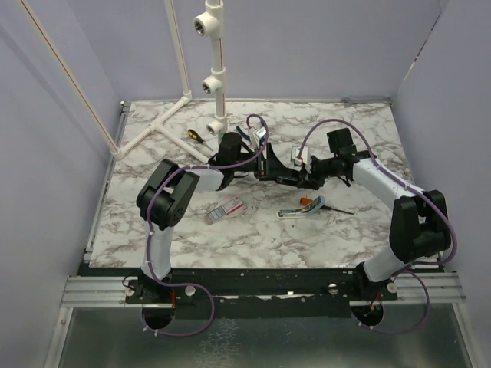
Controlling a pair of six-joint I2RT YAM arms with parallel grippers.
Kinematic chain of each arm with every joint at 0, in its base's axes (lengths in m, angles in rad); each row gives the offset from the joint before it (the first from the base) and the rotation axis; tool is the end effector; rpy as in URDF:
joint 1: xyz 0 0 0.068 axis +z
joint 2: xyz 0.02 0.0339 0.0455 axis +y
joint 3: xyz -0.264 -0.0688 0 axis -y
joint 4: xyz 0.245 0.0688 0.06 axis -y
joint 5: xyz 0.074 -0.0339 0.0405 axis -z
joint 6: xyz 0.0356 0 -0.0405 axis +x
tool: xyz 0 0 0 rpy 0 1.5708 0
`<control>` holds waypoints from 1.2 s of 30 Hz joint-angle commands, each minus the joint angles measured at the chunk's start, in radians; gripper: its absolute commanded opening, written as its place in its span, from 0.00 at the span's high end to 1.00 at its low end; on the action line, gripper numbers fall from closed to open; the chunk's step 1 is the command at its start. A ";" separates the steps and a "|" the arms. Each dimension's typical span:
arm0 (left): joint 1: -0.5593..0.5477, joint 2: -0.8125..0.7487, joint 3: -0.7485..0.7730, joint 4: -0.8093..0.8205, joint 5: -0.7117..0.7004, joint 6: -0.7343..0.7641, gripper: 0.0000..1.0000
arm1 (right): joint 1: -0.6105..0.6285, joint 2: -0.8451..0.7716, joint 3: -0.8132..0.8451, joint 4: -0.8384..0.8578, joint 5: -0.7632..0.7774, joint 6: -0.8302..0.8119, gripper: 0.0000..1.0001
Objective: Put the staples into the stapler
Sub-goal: Close the stapler at the center of the board.
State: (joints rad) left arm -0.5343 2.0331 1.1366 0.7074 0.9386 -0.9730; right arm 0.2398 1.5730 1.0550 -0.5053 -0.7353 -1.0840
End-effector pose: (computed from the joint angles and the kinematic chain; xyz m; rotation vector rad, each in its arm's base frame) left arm 0.3562 -0.2442 0.1780 0.3730 2.0777 -1.8212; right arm 0.3007 0.0981 0.2226 -1.6119 1.6636 0.5442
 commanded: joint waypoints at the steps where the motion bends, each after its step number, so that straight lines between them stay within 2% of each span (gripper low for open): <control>1: 0.005 0.043 -0.010 -0.013 0.061 -0.053 0.02 | -0.005 -0.030 -0.007 0.078 -0.040 0.026 0.96; 7: -0.008 0.067 0.021 -0.013 0.073 -0.091 0.11 | -0.004 -0.043 -0.040 0.113 -0.029 0.023 0.96; 20: -0.030 0.116 0.073 0.007 0.078 -0.174 0.10 | 0.015 -0.056 -0.079 0.136 -0.003 -0.024 0.96; 25: -0.040 0.129 0.075 0.013 0.079 -0.184 0.17 | 0.016 -0.054 -0.078 0.136 0.000 -0.024 0.96; 28: -0.047 0.132 0.070 0.019 0.084 -0.177 0.30 | 0.016 -0.050 -0.077 0.136 0.001 -0.023 0.96; 30: -0.054 0.134 0.065 0.033 0.094 -0.167 0.48 | 0.017 -0.050 -0.078 0.141 0.003 -0.017 0.96; 31: -0.058 0.137 0.062 0.046 0.102 -0.168 0.64 | 0.017 -0.050 -0.080 0.144 0.005 -0.013 0.96; 32: -0.062 0.140 0.062 0.053 0.112 -0.169 0.85 | 0.017 -0.049 -0.084 0.149 0.006 -0.010 0.96; 33: -0.065 0.141 0.059 0.056 0.113 -0.170 1.00 | 0.016 -0.050 -0.088 0.154 0.009 -0.007 0.96; 36: -0.067 0.136 0.057 0.061 0.121 -0.165 1.00 | 0.017 -0.052 -0.097 0.163 0.011 -0.005 0.96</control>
State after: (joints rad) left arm -0.5747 2.1605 1.1912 0.7238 1.0035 -1.1477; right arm 0.2497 1.5517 0.9649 -0.4099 -0.7139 -1.0962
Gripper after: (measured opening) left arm 0.421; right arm 0.311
